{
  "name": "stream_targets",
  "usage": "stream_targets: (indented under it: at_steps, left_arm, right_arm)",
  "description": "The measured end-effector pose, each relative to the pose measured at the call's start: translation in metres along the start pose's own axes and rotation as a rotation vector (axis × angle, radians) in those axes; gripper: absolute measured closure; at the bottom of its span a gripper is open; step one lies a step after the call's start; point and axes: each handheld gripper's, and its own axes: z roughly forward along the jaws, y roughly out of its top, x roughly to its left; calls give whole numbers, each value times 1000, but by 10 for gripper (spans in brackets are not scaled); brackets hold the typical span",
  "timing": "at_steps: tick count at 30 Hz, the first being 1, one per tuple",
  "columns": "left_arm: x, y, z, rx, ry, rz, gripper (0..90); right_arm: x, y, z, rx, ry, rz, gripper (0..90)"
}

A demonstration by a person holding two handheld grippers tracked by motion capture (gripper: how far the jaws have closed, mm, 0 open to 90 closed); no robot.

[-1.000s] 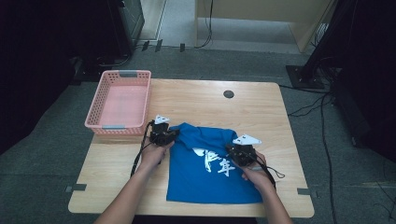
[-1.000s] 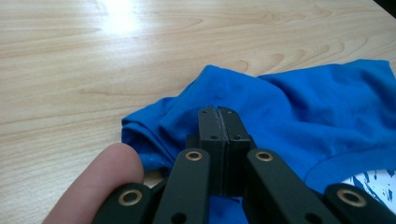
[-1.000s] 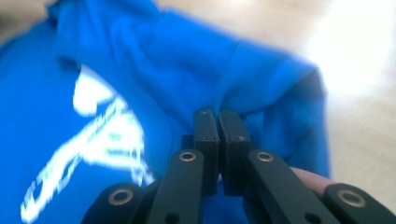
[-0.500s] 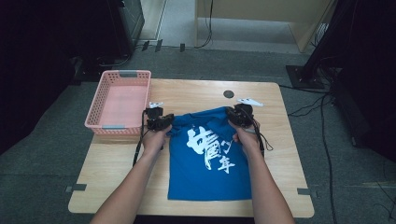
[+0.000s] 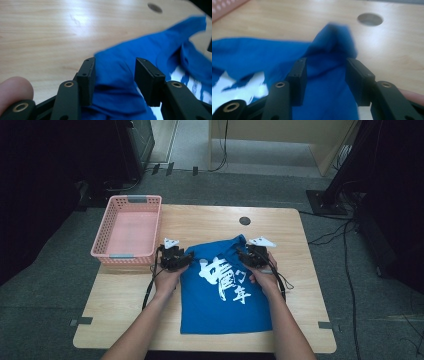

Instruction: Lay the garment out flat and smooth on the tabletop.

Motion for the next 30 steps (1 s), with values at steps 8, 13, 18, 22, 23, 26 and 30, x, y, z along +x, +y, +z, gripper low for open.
stream_targets:
  at_steps: [8,13,18,22,23,26,30]
  left_arm:
    - [-7,-18,3,31,-13,66,502]
    - [-10,-25,-1,20,-16,67,518]
    - [-18,-32,-8,29,-8,101,520]
    - [-16,-38,-15,25,-52,63,526]
    - [-15,-39,-18,26,-58,58,535]
    - [-19,-44,-23,32,-56,84,537]
    - [-21,-46,-24,32,-46,96,542]
  right_arm:
    - [9,-22,2,72,-30,-21,516]
    - [10,-29,-6,104,-25,-19,505]
    - [16,-38,-18,107,-42,-20,483]
    - [20,-45,-28,109,-49,-25,471]
    - [21,-47,-31,111,-49,-25,470]
    - [23,-51,-36,109,-51,-29,471]
    - [26,-53,-41,97,-55,-64,467]
